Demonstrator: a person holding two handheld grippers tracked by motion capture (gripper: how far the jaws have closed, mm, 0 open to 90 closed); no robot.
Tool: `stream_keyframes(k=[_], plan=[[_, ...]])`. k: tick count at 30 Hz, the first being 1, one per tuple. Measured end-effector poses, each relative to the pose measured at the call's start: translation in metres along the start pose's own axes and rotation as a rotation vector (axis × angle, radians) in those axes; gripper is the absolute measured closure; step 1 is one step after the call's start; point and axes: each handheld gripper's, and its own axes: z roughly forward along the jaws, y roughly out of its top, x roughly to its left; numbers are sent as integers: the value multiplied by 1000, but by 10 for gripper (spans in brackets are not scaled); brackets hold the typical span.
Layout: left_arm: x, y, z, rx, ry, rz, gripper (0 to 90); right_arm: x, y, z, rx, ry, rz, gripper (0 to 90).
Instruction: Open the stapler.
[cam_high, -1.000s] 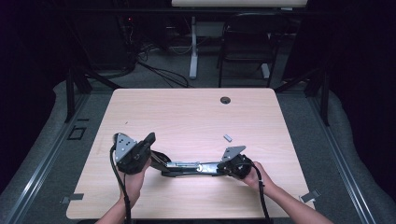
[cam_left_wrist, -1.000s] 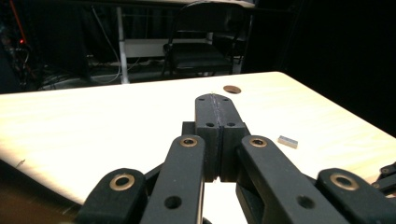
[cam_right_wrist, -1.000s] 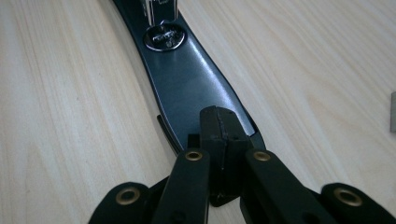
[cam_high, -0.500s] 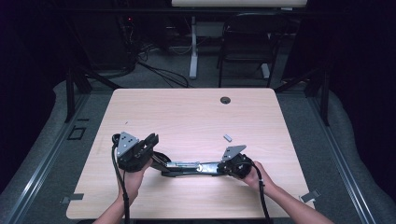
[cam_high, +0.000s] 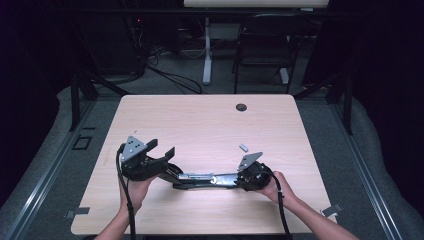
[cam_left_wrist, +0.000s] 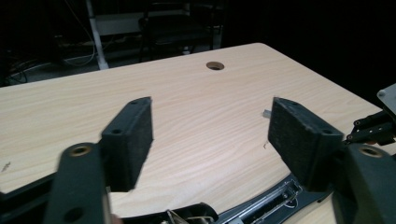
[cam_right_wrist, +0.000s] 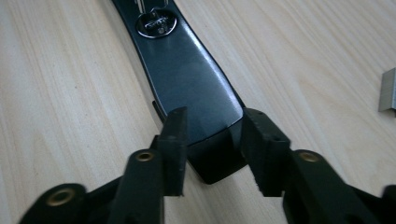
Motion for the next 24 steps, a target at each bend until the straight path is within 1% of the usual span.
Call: stream_keyframes(k=[1, 2, 4, 5, 7, 8, 9, 10, 11, 12, 13, 15, 20, 21, 23, 24], plan=[[1, 1, -1, -3, 0, -2, 272, 0, 1, -1, 1, -6, 7, 549], [3, 2, -2, -6, 13, -2, 261, -1, 1, -2, -1, -8, 14, 524], [5, 4, -5, -14, 31, -4, 204, -1, 1, -3, 2, -14, 24, 459], [6, 4, -6, -12, 32, -8, 194, -2, 1, -4, 6, -15, 24, 399], [8, 5, -8, -21, 26, -8, 181, -4, 2, -5, 6, -18, 40, 295], [7, 5, -9, -23, 15, -6, 173, -5, 2, -6, 9, -11, 47, 266], [6, 6, -9, -27, 5, 0, 169, -5, 2, -7, 1, -5, 64, 249], [4, 6, -11, -29, 8, 19, 167, -6, 2, -8, 6, -5, 60, 241], [3, 7, -12, -35, 12, 26, 162, -7, 2, -10, 12, -10, 58, 230], [1, 8, -13, -43, 12, 36, 161, -8, 2, -11, 6, -12, 56, 226], [0, 9, -15, -48, 10, 41, 161, -8, 2, -11, -1, -10, 65, 221], [-1, 12, -18, -64, 12, 42, 158, -9, 2, -13, 0, -15, 66, 218], [3, 17, -29, -104, 23, 29, 148, -11, 2, -16, -15, -22, 79, 204], [4, 17, -32, -112, 27, 25, 147, -11, 3, -17, -13, -30, 76, 202], [6, 18, -38, -129, 29, 10, 140, -13, 3, -19, -14, -31, 78, 193], [7, 18, -41, -151, 28, 3, 141, -13, 3, -19, -14, -30, 79, 190]])
